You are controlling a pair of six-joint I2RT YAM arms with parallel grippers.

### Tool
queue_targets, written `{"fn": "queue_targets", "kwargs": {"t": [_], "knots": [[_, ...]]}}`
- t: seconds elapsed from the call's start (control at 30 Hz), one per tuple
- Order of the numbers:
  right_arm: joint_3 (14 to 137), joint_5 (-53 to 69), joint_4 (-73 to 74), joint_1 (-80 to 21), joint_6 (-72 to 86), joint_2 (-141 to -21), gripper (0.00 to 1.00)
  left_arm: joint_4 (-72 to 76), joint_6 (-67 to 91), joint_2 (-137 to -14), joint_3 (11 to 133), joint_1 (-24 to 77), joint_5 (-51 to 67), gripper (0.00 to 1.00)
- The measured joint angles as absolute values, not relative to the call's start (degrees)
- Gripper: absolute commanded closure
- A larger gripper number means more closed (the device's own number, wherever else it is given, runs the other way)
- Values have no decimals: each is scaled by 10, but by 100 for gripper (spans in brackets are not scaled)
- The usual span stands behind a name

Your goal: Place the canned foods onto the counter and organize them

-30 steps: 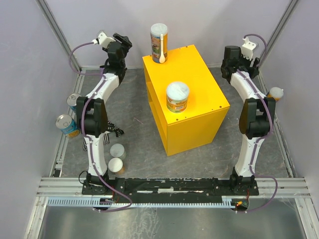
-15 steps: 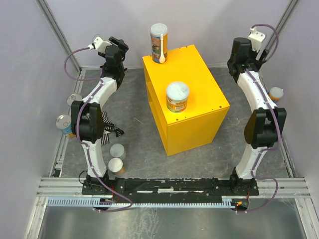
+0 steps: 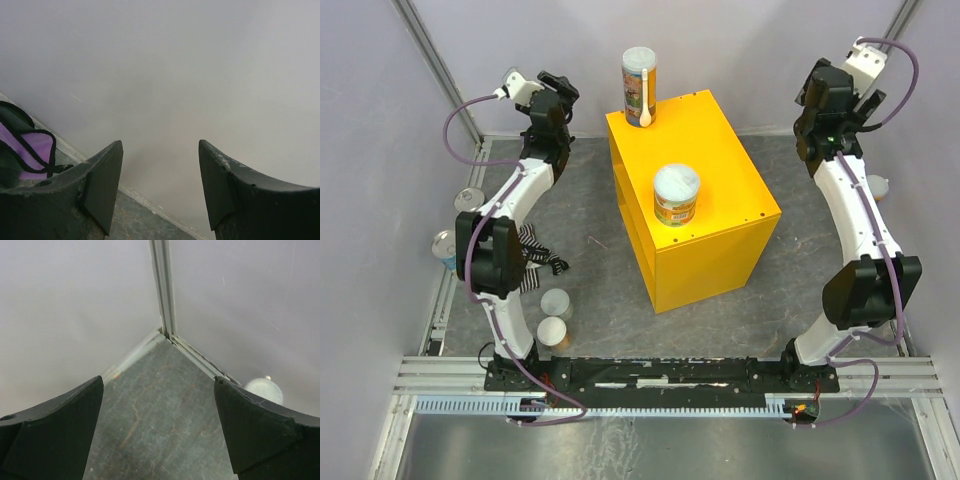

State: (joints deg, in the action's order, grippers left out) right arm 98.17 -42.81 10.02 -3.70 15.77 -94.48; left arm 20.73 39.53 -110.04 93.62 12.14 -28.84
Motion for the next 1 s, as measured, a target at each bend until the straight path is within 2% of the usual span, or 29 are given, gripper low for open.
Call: {"fn": "queue_targets", "kwargs": {"t": [0.23, 0.43, 0.63, 0.77, 0.9, 1.0], "knots": [[969, -462, 185, -25, 206, -943, 1, 190, 395, -1081, 933, 127, -317, 31], [975, -479, 300, 39, 302, -936, 1, 190, 395, -1058, 921, 129, -330, 31], [1077, -506, 501, 111, 454, -1016, 1, 190, 393, -1052, 914, 138, -332, 31], [1151, -540, 614, 113, 531, -1085, 1, 190, 383, -1054, 920, 150, -331, 31], [1183, -582, 633, 110, 498, -1107, 1, 190, 376, -1056, 924, 156, -333, 31], [1172, -604, 542, 109, 368, -1100, 1, 190, 368, -1067, 936, 157, -342, 31]]}}
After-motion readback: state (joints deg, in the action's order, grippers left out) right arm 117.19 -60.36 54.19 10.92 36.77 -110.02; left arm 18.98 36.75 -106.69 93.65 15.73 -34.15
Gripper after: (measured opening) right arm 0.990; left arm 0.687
